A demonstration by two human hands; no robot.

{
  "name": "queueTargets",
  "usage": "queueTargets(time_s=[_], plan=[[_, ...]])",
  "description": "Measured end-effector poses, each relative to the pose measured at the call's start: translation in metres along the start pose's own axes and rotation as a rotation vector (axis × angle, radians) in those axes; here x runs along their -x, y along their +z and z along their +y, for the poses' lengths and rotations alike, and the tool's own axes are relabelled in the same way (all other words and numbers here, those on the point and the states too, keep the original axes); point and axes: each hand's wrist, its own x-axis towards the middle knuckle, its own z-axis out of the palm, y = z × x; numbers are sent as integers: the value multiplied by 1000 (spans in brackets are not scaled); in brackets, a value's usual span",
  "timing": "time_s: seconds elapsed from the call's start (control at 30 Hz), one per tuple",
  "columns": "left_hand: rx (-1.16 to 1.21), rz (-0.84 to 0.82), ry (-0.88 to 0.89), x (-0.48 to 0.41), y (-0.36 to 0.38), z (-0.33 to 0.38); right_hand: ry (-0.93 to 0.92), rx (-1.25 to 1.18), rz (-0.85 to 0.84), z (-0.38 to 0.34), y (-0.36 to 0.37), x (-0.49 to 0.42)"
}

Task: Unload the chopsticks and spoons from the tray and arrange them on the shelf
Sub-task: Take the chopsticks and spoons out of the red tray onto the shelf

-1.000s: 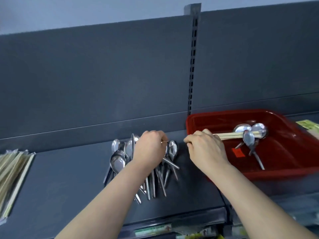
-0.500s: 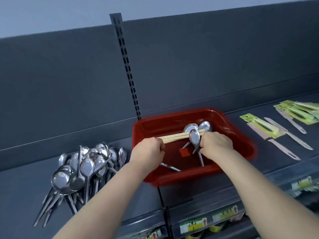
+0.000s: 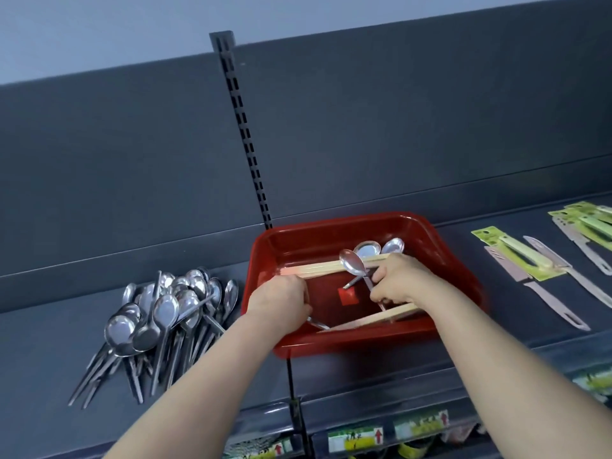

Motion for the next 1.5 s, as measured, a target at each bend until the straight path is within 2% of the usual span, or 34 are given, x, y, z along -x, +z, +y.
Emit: queueTargets(time_s=[0.07,0.17,0.27,0.4,0.47,0.67,0.73,0.87,1.03,1.17,1.27,1.5], plan=[[-98,-33,-37,-3,2,4,-58,-30,-54,1,-5,5],[-131,-116,-73,-7,5,10,-119,-114,-2,1,-10,13],[-97,-139,-87,-16,10,20,-174,-211,104,4,-11,17],[-24,-191,-93,-29,13,31,-187,-171,289,12,-11,13],[-3,-179,-121,-34,14,35,-182,-150,330,18,-11,11],[18,-45,-246,-44,13,36,-153,-63,318,27,-3,6],[82,-23,-282,-43,11,34,-156,-61,312,28,-1,5],[375,94,-381,-44,4,25,-155,-83,306,23,1,2],[726,283,-323,-32,-22,12,-224,-150,298,-12,6,2],[817,431,-325,-10,-33,-34,-339,-198,250,-69,22,11],[772,503,-368,9,-35,-83,-424,-197,202,-114,40,23],[528,422,-608,51,-29,-190,-502,-26,103,-197,106,38]])
